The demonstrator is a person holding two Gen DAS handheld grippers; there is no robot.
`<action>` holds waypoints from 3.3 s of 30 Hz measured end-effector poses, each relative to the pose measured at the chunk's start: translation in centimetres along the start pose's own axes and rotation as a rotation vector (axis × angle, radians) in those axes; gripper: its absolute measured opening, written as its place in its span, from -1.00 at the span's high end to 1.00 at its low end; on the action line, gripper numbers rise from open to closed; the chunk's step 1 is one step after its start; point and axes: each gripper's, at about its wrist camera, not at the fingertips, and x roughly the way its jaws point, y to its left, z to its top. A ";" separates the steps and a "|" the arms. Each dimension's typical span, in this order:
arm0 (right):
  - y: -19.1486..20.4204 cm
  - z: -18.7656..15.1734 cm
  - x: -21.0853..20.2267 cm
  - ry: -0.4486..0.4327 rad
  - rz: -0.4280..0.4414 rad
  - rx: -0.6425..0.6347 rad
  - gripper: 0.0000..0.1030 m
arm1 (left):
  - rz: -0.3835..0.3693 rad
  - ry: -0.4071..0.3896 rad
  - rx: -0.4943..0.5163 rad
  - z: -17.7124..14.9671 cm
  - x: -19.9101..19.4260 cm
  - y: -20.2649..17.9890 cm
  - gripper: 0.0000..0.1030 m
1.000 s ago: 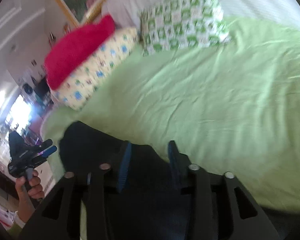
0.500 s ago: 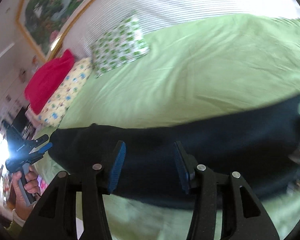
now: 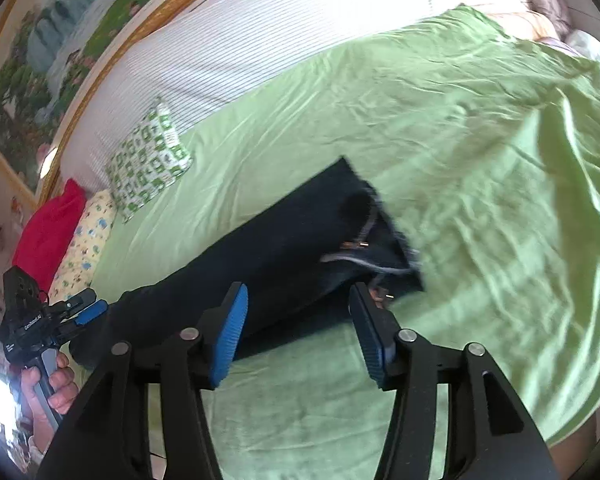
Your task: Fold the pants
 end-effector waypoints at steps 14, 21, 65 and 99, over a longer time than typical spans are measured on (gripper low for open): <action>-2.8 -1.4 0.0 0.023 -0.020 0.124 -0.07 | -0.058 0.126 0.204 3.0 6.4 -7.0 -0.33; -4.0 -1.0 0.7 0.020 0.004 0.196 -0.08 | -0.073 0.179 0.262 4.1 9.1 -9.1 -0.35; -2.4 0.2 -1.6 -0.137 0.266 0.123 0.76 | -0.381 0.403 0.507 5.5 17.2 -18.1 0.76; 12.5 -2.9 12.8 0.323 0.610 -0.211 0.76 | -0.328 0.180 -0.067 0.2 7.2 5.1 0.83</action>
